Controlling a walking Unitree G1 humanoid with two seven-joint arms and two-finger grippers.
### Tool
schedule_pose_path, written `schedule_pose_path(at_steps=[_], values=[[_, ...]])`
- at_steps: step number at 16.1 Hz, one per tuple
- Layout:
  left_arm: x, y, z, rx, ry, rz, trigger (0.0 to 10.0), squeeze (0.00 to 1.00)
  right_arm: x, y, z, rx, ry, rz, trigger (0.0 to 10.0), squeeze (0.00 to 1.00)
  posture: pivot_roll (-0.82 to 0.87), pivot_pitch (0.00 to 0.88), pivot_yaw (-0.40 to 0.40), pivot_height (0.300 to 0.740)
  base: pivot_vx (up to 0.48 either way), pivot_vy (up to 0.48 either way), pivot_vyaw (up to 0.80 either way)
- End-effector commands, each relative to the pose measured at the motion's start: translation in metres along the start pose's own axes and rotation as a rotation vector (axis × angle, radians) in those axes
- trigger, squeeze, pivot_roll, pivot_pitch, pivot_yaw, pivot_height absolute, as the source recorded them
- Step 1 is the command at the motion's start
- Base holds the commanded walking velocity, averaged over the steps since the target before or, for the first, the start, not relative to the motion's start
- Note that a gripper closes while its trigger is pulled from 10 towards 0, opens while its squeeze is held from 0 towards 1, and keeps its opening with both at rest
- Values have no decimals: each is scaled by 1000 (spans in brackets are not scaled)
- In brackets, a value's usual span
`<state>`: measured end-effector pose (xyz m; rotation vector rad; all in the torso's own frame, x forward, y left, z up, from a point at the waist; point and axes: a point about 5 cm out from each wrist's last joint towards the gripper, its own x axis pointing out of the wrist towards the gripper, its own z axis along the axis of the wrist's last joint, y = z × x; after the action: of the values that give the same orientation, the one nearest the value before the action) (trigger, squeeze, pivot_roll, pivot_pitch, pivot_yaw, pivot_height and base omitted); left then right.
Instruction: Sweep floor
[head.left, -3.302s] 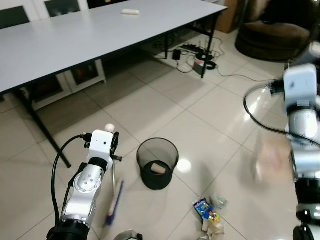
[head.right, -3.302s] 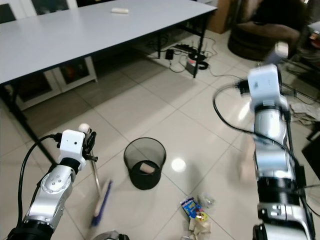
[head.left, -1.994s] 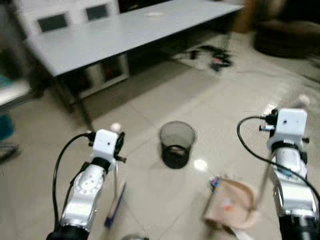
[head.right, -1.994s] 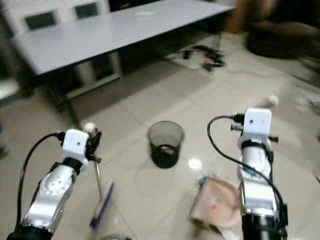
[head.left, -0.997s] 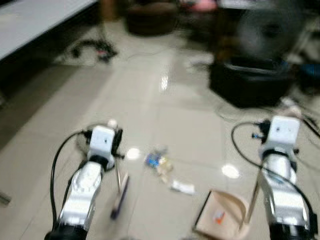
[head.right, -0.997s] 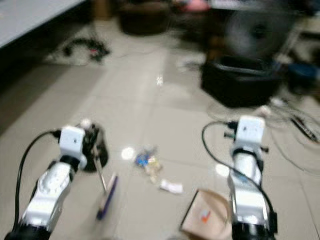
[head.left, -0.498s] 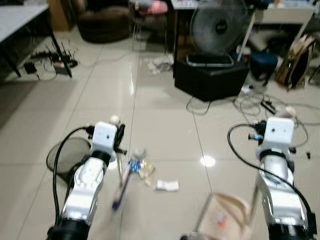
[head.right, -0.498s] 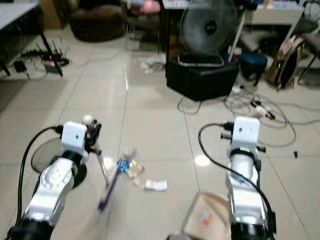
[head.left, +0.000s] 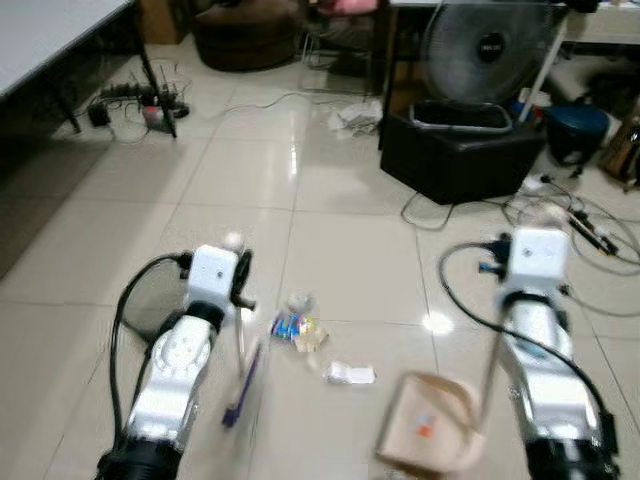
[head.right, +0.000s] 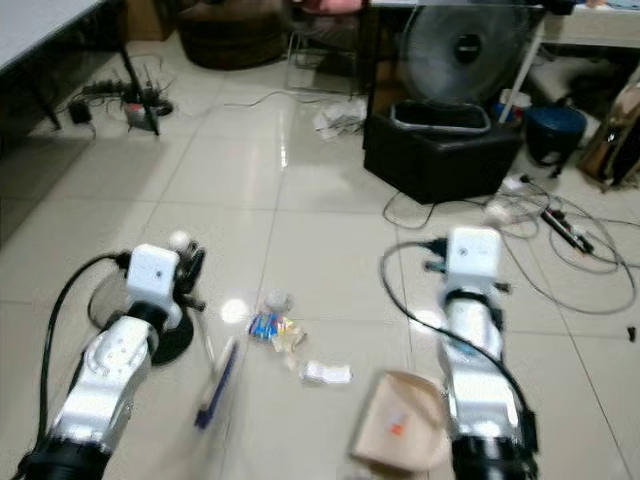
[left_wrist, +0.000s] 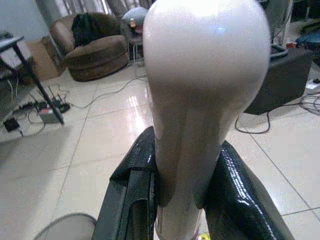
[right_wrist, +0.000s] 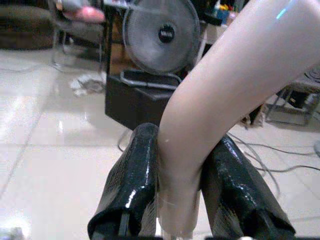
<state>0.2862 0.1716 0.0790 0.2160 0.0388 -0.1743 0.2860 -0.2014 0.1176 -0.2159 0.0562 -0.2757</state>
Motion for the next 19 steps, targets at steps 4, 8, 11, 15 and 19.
schedule_pose_path(at_steps=[4, 8, 11, 15, 19], values=[[10, 2, 18, 31, -70, 2, 10000, 0, 1, -11, -4, -24, 6, -45, 10000, 0, -30, 8, 38, 740, 285, 0, -327], [12, 3, 20, 37, -76, 4, 10000, 0, 2, -12, -6, -11, 15, -56, 10000, 0, -35, 21, 47, 740, 285, 0, 0], [11, 5, 19, 31, -71, 18, 10000, 0, 4, -15, -6, -7, 15, -68, 10000, 0, -29, 13, 45, 740, 284, 0, 0], [11, 6, 20, 39, -75, 15, 10000, 0, 6, -14, -5, 0, 8, -74, 10000, 0, -18, 6, 50, 740, 283, 0, 0], [19, 5, 28, 29, -95, 5, 10000, 0, 11, -14, 0, -31, -17, -62, 10000, 0, -20, 24, 59, 740, 292, 0, 0]])
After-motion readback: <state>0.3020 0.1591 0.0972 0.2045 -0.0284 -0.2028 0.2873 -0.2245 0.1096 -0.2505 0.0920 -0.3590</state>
